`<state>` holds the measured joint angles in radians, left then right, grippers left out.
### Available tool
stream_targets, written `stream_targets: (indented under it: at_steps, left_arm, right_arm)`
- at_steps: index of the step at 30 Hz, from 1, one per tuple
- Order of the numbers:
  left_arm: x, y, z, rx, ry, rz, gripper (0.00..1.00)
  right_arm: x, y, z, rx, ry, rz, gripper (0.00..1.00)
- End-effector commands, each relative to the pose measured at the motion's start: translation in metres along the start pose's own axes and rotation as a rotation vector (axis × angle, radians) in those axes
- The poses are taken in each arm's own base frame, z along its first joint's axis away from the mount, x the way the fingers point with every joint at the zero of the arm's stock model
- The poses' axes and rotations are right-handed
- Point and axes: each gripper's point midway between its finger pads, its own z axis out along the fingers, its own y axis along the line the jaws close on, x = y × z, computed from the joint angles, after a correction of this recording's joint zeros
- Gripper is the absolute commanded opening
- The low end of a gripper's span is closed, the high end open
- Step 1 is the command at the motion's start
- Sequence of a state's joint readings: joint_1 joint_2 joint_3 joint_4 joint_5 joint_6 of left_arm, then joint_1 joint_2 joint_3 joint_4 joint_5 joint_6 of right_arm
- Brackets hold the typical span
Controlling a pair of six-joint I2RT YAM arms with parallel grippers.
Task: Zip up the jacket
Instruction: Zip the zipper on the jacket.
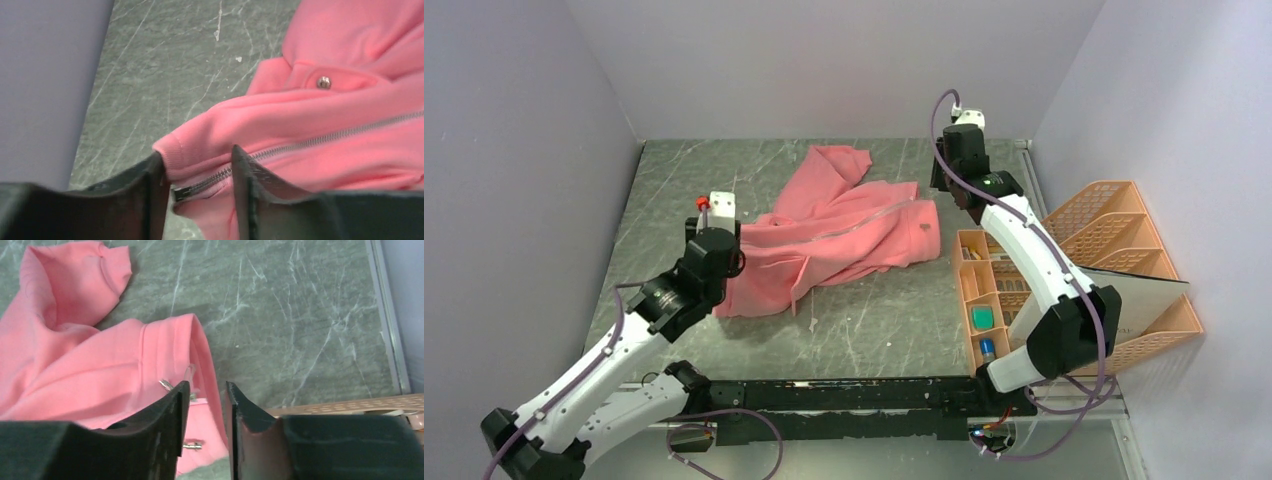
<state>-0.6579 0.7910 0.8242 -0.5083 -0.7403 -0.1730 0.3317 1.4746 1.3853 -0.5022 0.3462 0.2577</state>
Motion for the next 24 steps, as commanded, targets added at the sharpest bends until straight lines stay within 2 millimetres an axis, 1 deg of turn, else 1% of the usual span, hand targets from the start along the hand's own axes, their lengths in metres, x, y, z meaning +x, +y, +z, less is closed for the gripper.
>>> stream_targets:
  at_steps: [1,3,4,8,10,12,15,17,18,19,22,24]
  left_arm:
    - [-0.014,0.006,0.014,-0.048,-0.014,-0.036,0.72]
    - [-0.006,0.003,0.020,-0.037,0.034,-0.042,0.95]
    - [-0.003,0.000,0.022,-0.025,0.054,-0.042,0.96]
    - [-0.002,-0.016,0.022,0.042,0.123,-0.078,0.96]
    - [-0.003,-0.021,0.020,0.059,0.168,-0.100,0.97]
    - [-0.005,-0.030,0.017,0.098,0.219,-0.089,0.96]
    - [-0.007,-0.041,0.013,0.150,0.283,-0.071,0.97]
    - [-0.012,-0.044,0.009,0.176,0.292,-0.086,0.96]
    - [-0.016,-0.047,0.006,0.198,0.283,-0.103,0.96]
    - [-0.022,-0.050,0.003,0.222,0.268,-0.123,0.96]
    - [-0.047,-0.057,-0.009,0.302,0.178,-0.201,0.97]
    - [-0.063,-0.053,-0.017,0.318,0.110,-0.264,0.97]
  right_arm:
    - [-0.008,0.005,-0.013,-0.074,-0.024,0.019,0.41]
    - [0.002,0.016,-0.017,-0.146,0.004,0.022,0.49]
    - [0.008,0.021,-0.019,-0.180,0.021,0.024,0.52]
    - [0.025,0.045,-0.033,-0.348,0.064,0.043,0.61]
    - [0.029,0.056,-0.042,-0.424,0.072,0.055,0.65]
    - [0.029,0.064,-0.052,-0.488,0.069,0.071,0.69]
    - [0.023,0.066,-0.063,-0.500,0.054,0.156,0.75]
    - [0.019,0.067,-0.070,-0.504,0.058,0.199,0.84]
    - [0.018,0.066,-0.074,-0.502,0.060,0.215,0.98]
    - [0.016,0.066,-0.077,-0.502,0.059,0.219,0.99]
    - [0.011,0.063,-0.087,-0.514,0.026,0.214,1.00]
    - [0.002,0.059,-0.097,-0.523,-0.043,0.242,1.00]
